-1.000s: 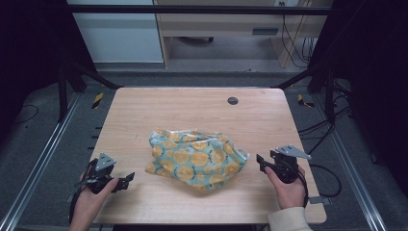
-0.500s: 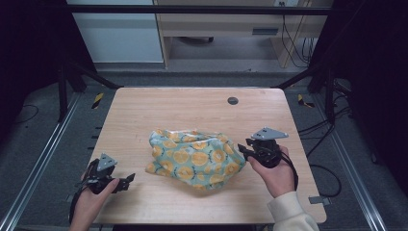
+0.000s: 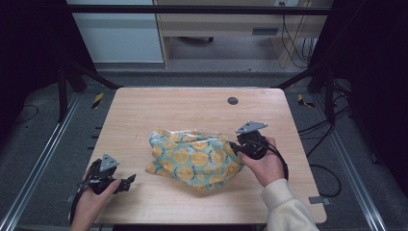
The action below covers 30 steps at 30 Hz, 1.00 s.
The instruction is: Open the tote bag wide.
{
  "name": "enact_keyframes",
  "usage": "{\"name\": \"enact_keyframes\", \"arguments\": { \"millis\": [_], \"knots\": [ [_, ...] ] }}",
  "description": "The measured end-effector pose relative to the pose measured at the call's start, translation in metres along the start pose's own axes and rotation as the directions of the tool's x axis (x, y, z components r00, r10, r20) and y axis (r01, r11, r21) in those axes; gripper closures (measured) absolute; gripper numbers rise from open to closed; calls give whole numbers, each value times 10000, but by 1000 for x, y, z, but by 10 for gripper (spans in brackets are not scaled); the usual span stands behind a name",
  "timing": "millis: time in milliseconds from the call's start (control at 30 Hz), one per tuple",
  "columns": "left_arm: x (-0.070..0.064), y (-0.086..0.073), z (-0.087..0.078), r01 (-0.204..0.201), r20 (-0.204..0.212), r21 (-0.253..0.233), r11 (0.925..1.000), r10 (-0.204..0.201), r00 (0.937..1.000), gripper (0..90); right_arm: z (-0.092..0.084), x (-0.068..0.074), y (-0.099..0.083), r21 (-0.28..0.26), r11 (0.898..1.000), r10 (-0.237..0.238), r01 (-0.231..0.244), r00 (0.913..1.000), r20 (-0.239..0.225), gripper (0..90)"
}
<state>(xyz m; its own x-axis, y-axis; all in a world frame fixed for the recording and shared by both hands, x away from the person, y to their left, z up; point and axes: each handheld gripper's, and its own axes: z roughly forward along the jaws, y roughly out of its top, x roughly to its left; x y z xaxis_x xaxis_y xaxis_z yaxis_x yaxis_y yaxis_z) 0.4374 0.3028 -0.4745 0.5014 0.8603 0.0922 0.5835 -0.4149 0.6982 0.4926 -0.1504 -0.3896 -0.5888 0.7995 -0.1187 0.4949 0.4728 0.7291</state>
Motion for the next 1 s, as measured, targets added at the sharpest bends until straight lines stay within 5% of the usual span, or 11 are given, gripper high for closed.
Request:
{"name": "enact_keyframes", "arguments": {
  "millis": [133, 500, 733, 1000],
  "knots": [
    [-1, 0, 0, -103, -6, 95, 9999, 103, 9999, 85, 9, 3, 5, 190, 9995, -251, 249, 9996, 109, 618],
    [-3, 1, 2, -290, -65, 174, 9994, 292, 9996, 85, 29, 2, 3, 1099, 9939, -23, 24, 10000, -16, 605],
    [-4, 1, 2, -421, -67, 247, 9988, 423, 9991, 86, 36, -1, 2, 1379, 9901, 301, -259, 9991, -287, 743],
    [-5, 2, 3, -487, -76, 282, 9984, 489, 9988, 87, 32, -2, 4, 972, 9941, 551, -484, 9963, -667, 879]
  ]
}}
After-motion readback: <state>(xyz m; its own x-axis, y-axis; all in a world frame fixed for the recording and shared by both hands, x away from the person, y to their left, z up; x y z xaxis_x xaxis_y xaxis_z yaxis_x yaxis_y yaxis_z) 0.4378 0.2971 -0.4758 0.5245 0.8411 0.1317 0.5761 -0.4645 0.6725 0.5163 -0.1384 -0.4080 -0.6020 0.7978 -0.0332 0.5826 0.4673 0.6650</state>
